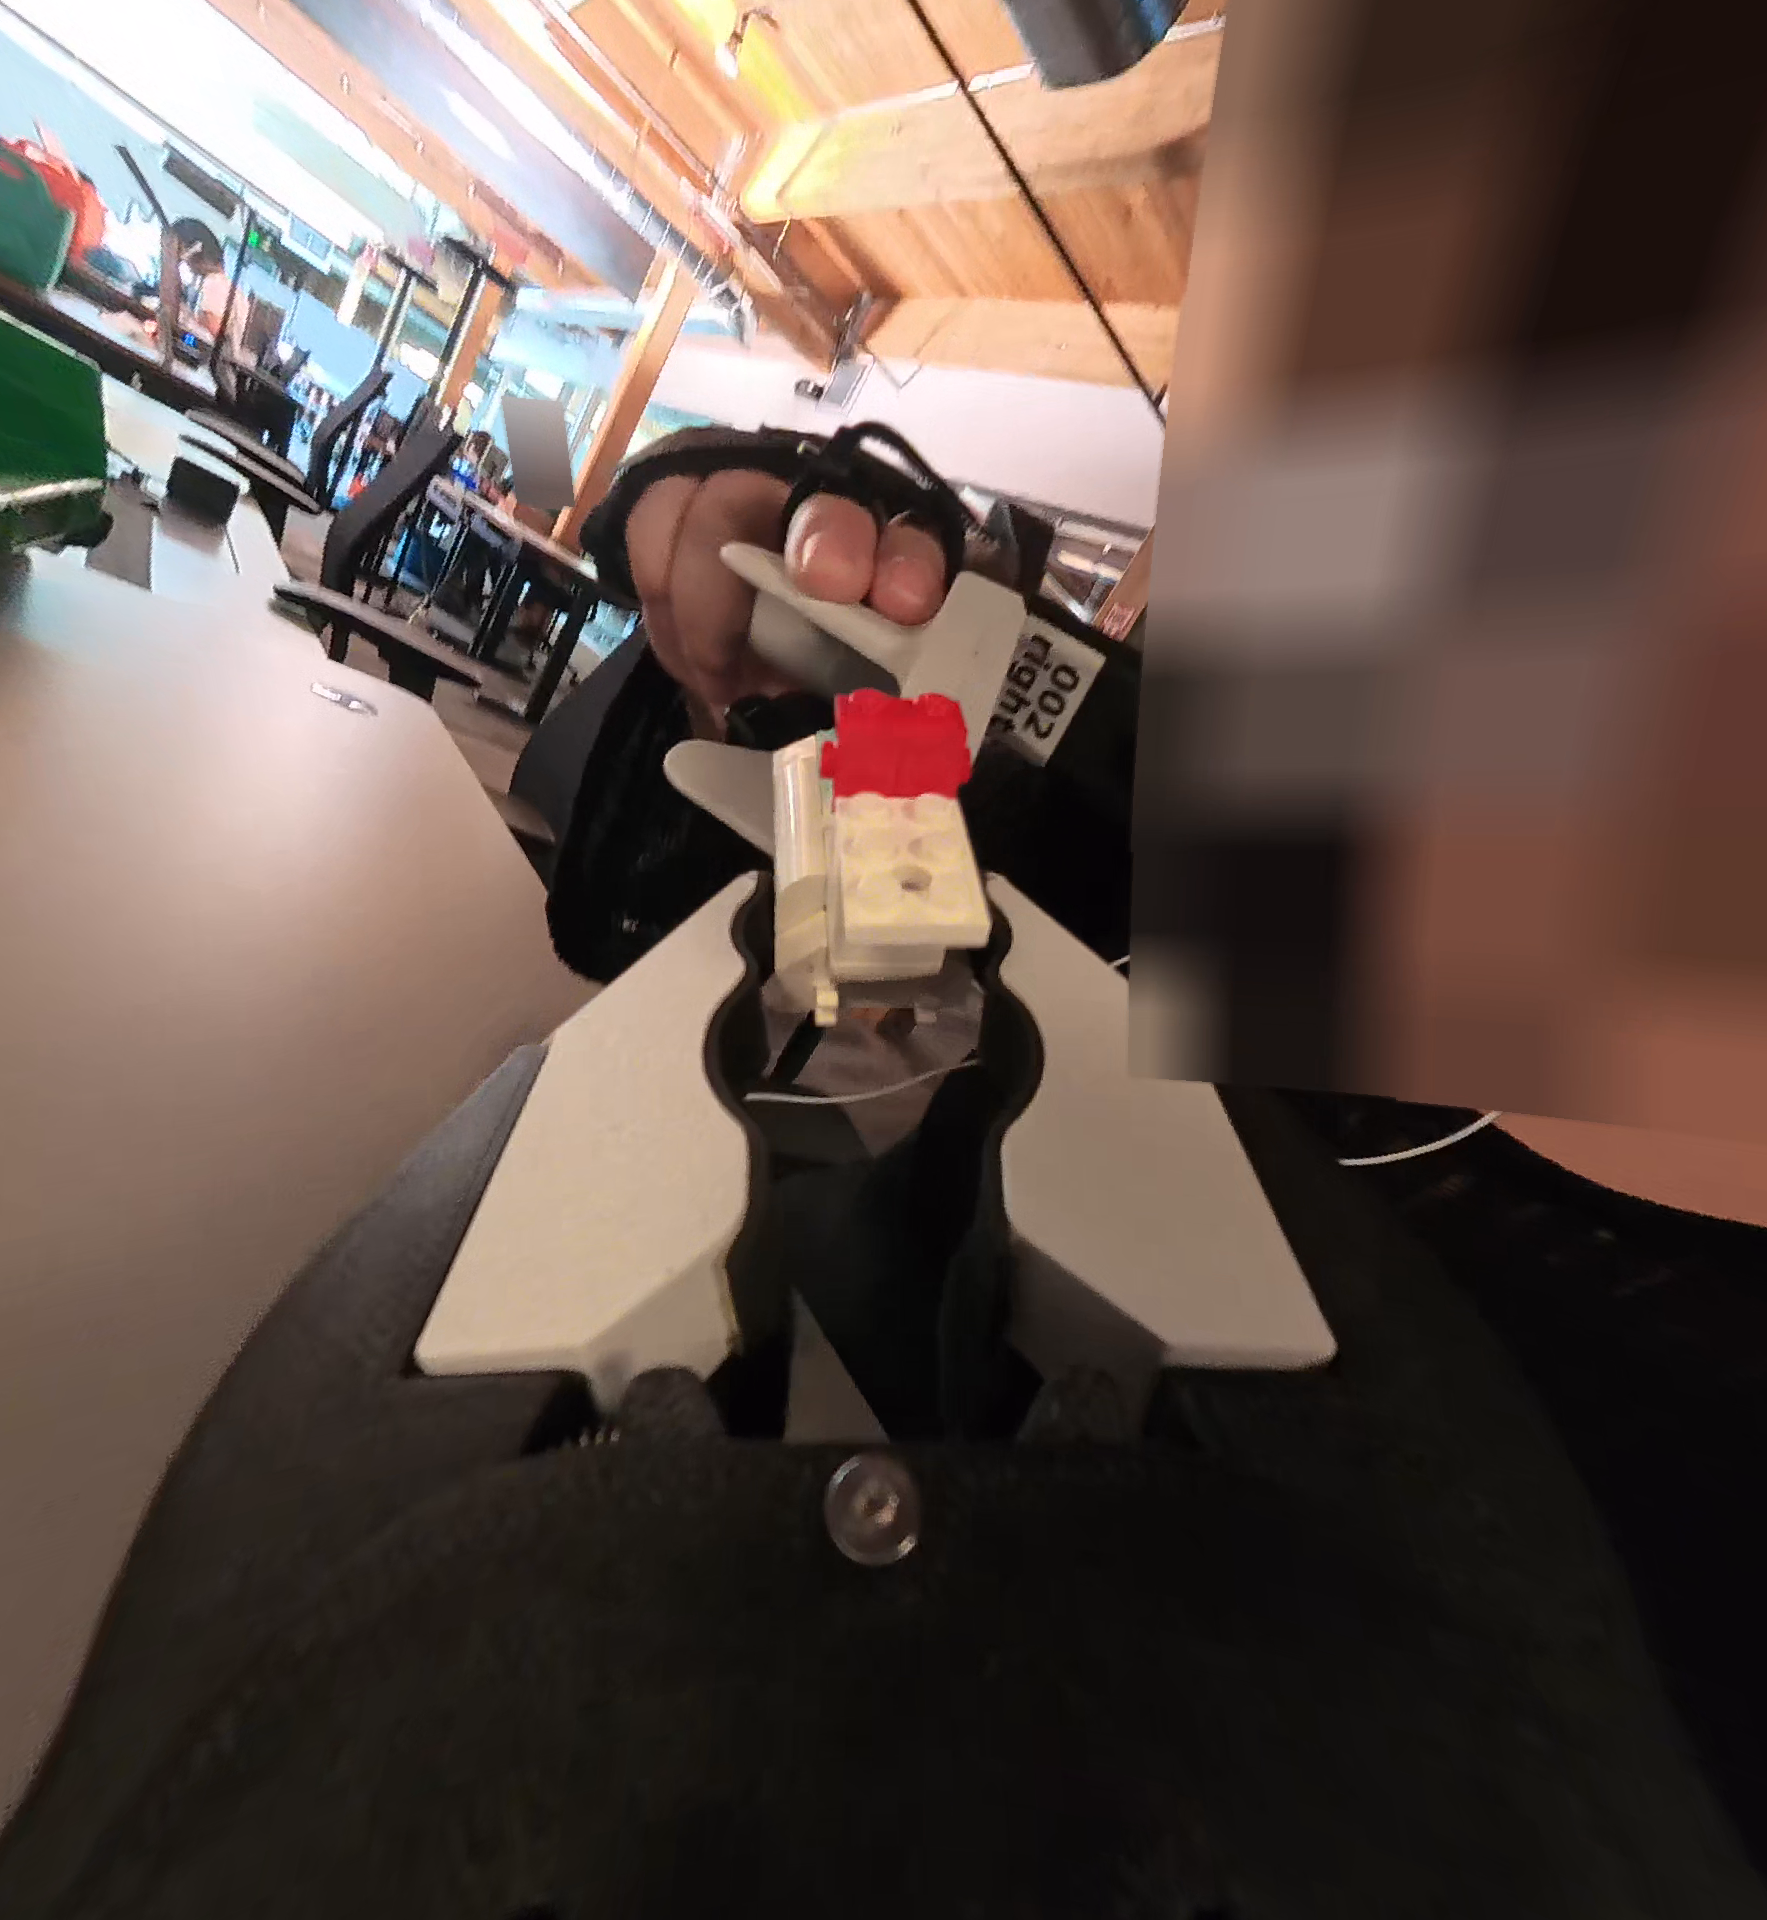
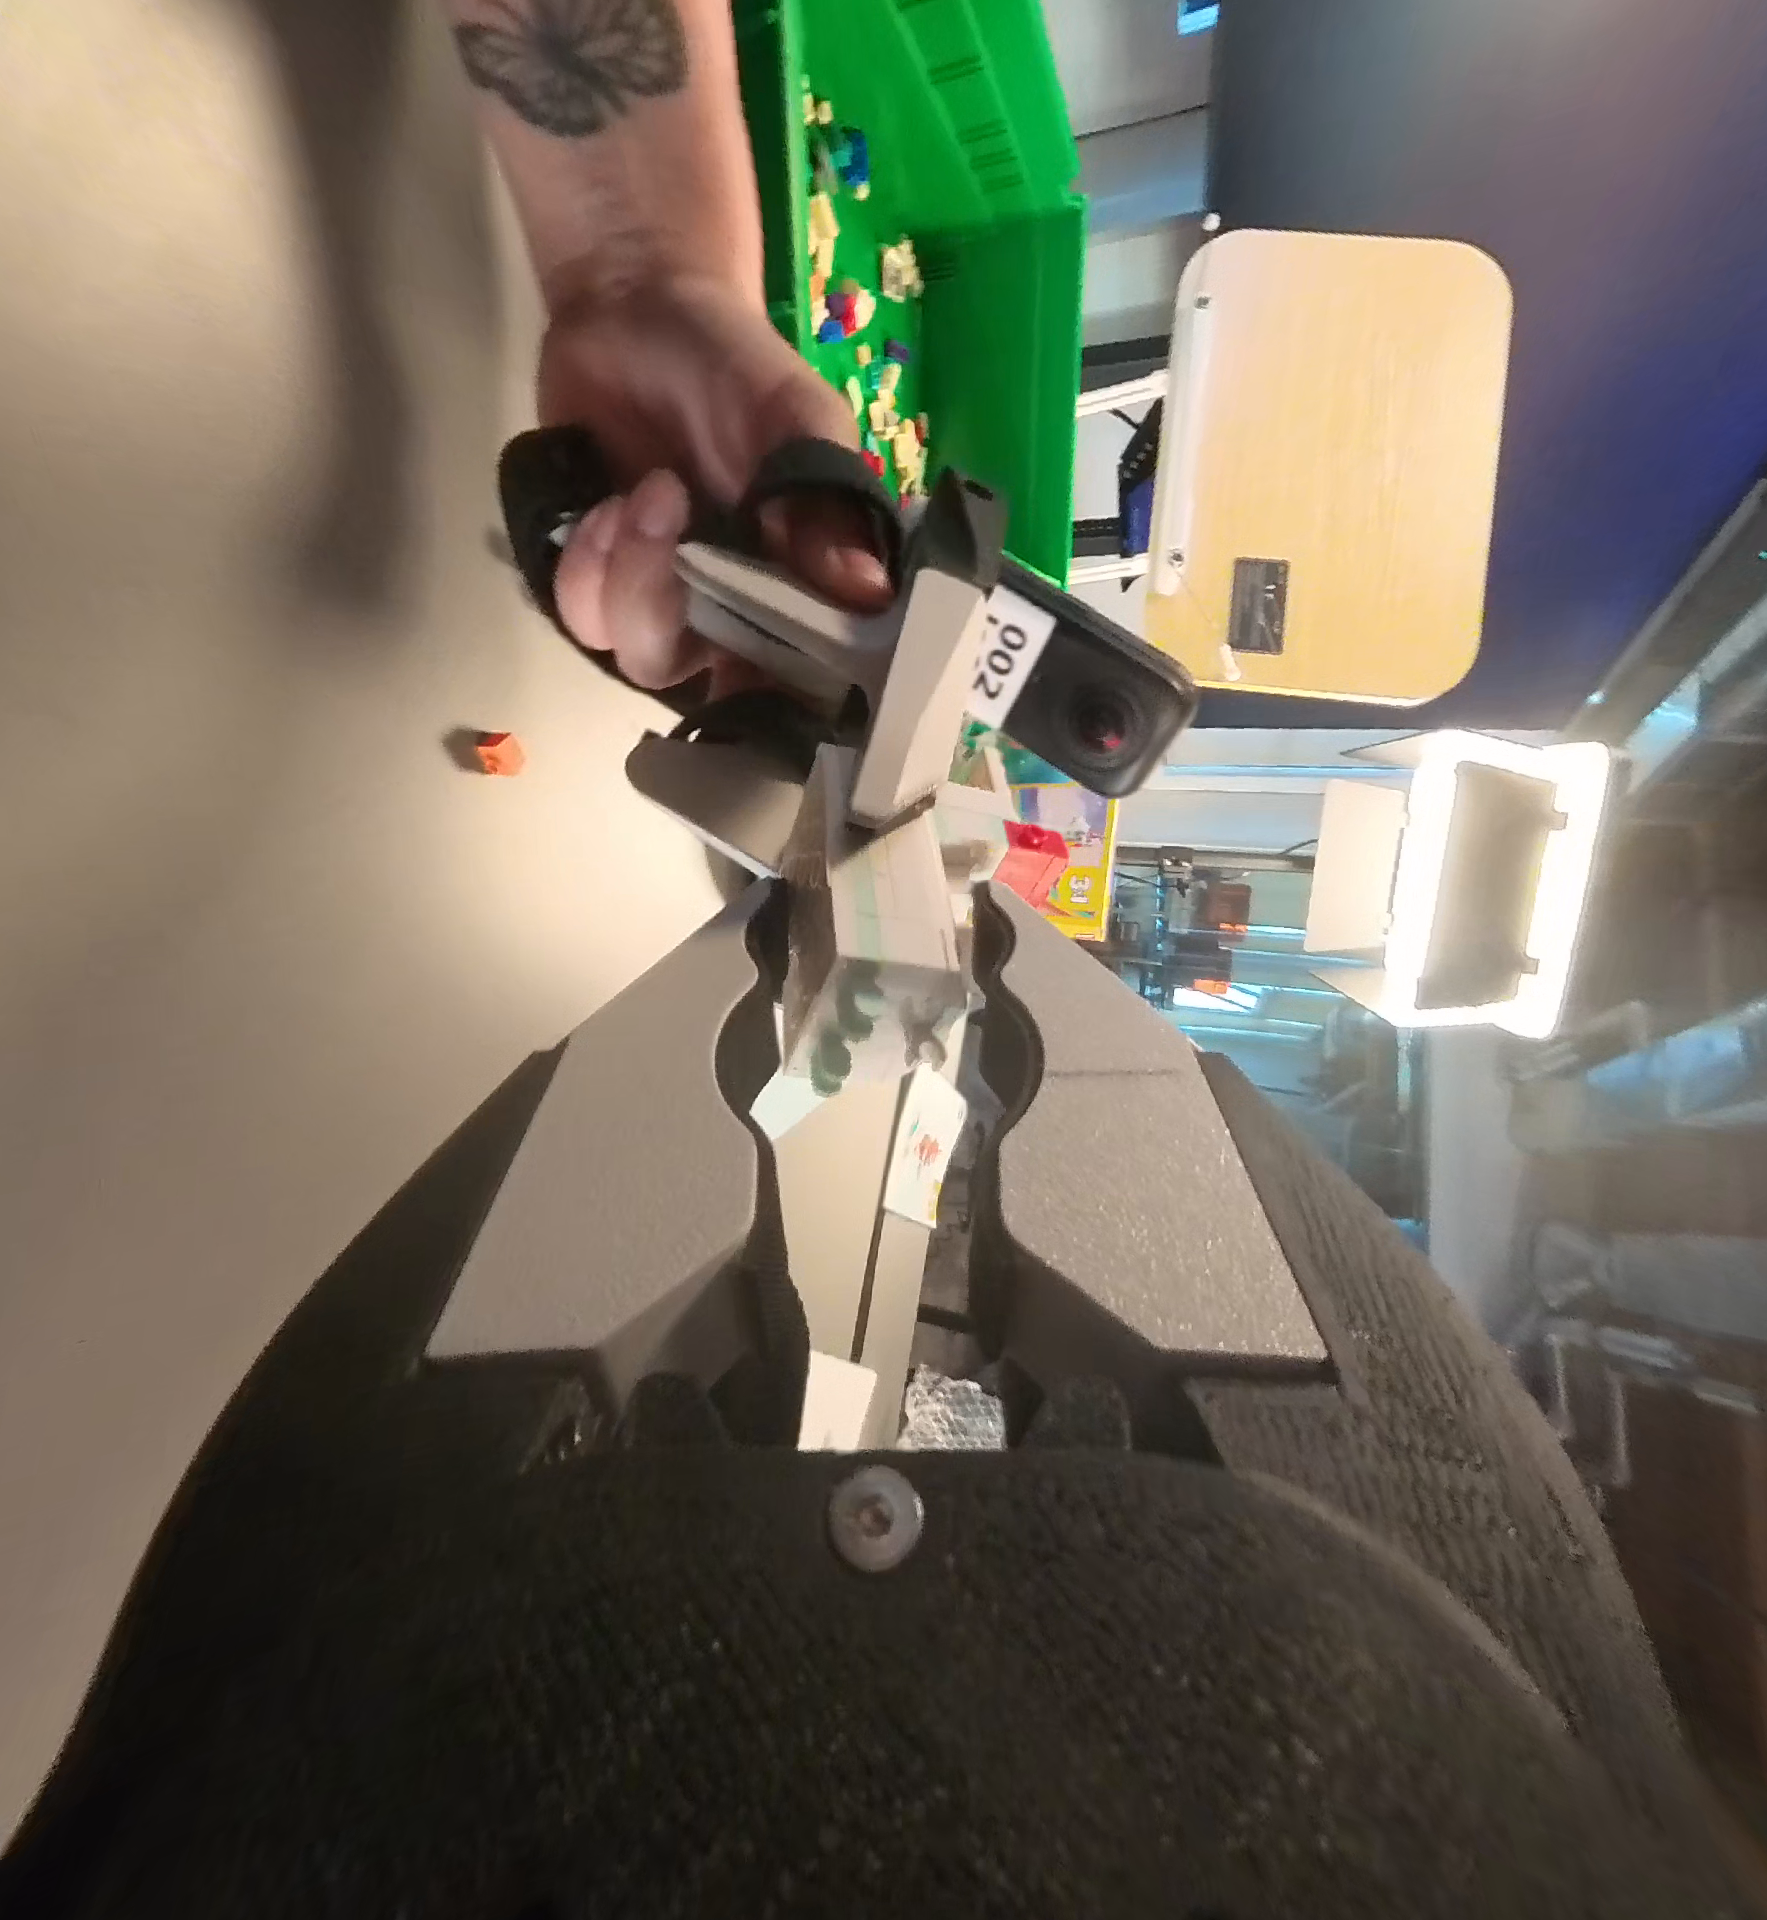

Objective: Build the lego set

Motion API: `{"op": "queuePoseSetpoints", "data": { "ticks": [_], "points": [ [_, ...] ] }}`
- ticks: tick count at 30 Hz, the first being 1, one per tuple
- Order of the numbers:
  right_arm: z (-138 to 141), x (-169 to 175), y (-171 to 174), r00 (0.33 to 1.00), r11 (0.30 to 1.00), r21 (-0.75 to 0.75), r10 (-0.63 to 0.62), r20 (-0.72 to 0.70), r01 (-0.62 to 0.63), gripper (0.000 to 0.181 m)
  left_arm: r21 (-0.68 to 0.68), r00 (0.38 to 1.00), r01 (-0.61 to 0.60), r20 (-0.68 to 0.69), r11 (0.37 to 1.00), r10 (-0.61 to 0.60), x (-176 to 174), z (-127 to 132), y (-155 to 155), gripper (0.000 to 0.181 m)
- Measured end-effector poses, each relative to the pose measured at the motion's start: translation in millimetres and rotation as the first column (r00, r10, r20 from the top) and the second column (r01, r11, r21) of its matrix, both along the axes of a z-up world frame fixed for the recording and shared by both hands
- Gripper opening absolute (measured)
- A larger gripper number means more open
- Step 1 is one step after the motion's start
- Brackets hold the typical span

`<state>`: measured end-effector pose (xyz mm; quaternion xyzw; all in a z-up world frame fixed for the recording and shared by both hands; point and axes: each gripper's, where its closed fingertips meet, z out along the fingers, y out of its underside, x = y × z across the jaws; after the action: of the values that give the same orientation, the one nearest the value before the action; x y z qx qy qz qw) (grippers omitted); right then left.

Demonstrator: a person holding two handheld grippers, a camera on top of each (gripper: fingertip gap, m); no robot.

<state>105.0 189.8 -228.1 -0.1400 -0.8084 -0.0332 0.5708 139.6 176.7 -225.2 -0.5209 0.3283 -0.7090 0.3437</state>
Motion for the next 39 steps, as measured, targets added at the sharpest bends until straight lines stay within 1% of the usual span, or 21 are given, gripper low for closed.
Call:
{"op": "queuePoseSetpoints", "data": {
  "ticks": [1, 5, 8, 14, 19, 26, 33, 36, 39],
  "points": [
    [-1, 0, -1, 1.0, 1.0, -0.007, -0.002, 0.01, 0.002, 0.035, 0.012, 1.0, -0.002, -0.017, 1.0, 0.002, 1, -2, 0, 0.036],
    [-4, 2, -2, 0.999, 0.998, -0.053, -0.013, 0.049, 0.015, 0.034, 0.091, 0.996, -0.03, -0.085, 0.995, 0.038, 5, -5, -4, 0.036],
    [-3, 3, -4, 0.998, 0.997, -0.079, -0.005, 0.06, 0.01, 0.034, 0.114, 0.994, -0.024, -0.102, 0.993, 0.036, 6, -3, -8, 0.036],
    [-5, 5, -9, 0.996, 0.999, -0.026, 0.035, 0.079, -0.033, 0.033, 0.11, 0.993, 0.002, -0.118, 0.994, 0.011, 9, -3, -13, 0.036],
    [-8, 7, -11, 0.994, 0.996, 0.054, 0.06, 0.089, -0.065, 0.033, 0.055, 0.993, 0.043, -0.113, 0.998, -0.036, 11, -5, -15, 0.036],
    [-15, 10, -10, 0.99, 0.999, 0.025, 0.042, 0.132, -0.046, 0.032, 0.09, 0.986, 0.027, -0.169, 0.996, -0.012, 16, -12, -14, 0.036],
    [-23, 13, -8, 0.983, 0.992, 0.114, 0.032, 0.182, -0.053, 0.032, 0.089, 0.979, 0.024, -0.204, 0.996, -0.005, 20, -22, -11, 0.036],
    [-26, 13, -6, 0.988, 0.991, 0.128, 0.028, 0.155, -0.048, 0.032, 0.108, 0.975, 0.004, -0.22, 0.994, 0.02, 22, -25, -7, 0.036],
    [-24, 11, 0, 0.995, 0.998, 0.056, 0.006, 0.097, -0.011, 0.034, 0.111, 0.977, -0.036, -0.205, 0.993, 0.058, 21, -23, 0, 0.036]
  ]
}}
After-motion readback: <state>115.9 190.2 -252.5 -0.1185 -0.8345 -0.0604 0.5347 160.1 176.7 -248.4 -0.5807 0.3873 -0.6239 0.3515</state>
